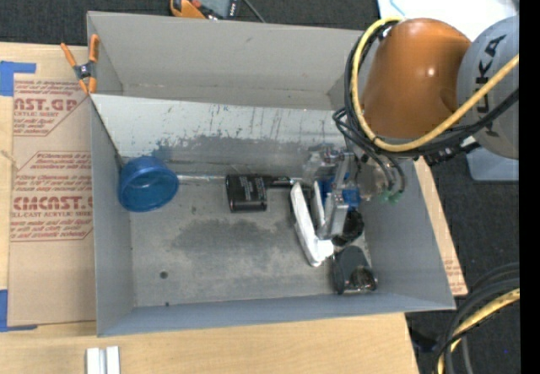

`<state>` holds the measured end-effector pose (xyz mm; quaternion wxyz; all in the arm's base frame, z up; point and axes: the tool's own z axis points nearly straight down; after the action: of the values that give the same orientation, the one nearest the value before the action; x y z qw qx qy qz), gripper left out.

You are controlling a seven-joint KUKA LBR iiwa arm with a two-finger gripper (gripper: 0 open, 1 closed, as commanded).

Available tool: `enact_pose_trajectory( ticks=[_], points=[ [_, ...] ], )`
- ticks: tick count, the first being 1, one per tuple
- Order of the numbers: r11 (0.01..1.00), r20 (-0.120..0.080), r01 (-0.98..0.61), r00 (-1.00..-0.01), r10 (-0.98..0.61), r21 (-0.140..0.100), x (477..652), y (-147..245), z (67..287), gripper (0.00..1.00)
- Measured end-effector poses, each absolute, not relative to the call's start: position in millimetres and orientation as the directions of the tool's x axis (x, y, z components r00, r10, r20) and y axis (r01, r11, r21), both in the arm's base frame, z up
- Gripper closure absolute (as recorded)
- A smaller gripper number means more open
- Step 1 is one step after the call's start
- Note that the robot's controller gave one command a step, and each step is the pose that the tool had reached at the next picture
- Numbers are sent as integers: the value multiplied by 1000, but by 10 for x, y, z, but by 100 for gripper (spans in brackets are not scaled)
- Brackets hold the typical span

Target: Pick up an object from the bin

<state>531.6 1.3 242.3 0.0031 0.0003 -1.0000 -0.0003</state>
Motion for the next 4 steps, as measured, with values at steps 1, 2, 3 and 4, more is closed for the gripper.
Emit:
enact_pose_trajectory(
  ticks=[1,2,3,4],
  points=[
    [1000,-2,-1,-1000,-1,1,5329,13,2471,0],
    [986,-6,-169,-986,-169,-1,5690,-641,1039,0],
    [947,-19,-321,-947,-321,-6,5873,-664,758,0],
    [704,-16,-711,-703,-711,-10,5980,-1051,742,0]
  ],
)
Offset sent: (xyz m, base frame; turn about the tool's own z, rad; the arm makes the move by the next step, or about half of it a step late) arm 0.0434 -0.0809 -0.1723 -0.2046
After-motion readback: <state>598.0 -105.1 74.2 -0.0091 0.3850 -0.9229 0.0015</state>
